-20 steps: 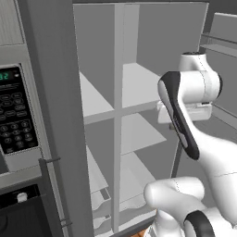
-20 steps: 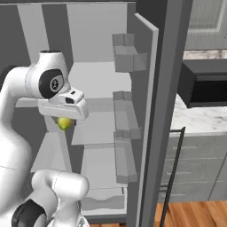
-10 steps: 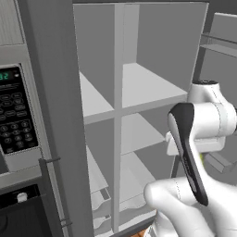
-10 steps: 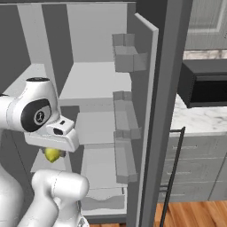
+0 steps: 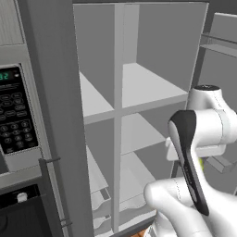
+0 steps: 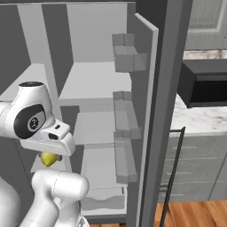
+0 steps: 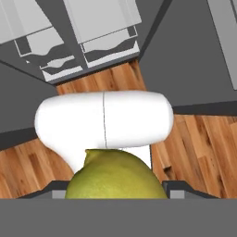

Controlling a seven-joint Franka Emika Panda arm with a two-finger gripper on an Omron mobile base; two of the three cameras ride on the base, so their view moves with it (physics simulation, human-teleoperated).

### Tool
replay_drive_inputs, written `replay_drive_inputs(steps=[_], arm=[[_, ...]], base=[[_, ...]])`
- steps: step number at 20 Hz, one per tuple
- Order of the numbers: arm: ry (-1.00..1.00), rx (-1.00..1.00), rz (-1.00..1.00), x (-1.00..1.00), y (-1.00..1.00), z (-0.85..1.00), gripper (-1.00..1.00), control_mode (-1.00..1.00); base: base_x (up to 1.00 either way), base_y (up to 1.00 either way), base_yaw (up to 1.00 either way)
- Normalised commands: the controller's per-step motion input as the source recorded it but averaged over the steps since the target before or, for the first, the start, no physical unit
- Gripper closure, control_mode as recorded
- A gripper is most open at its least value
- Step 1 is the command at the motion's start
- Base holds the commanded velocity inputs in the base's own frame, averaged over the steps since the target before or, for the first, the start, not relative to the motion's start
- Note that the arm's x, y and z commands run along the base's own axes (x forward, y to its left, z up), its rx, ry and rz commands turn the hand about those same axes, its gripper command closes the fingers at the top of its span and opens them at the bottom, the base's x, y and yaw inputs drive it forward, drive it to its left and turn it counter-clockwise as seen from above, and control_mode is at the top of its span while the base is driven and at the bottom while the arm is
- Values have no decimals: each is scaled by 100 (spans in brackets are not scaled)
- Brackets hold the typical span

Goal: Retrieve a lemon from the fridge and place it on the cutting board with the fish.

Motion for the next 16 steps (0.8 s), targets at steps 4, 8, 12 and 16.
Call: replay_drive_inputs(steps=[4,8,12,16], arm=[[0,0,0,-36,0,0,100,-100],[0,1,0,-37,0,0,100,100],[0,0,0,0,0,0,100,100],[0,0,0,0,0,0,100,100]], base=[[0,0,0],[-15,0,0],[-63,0,0],[-64,-5,0]])
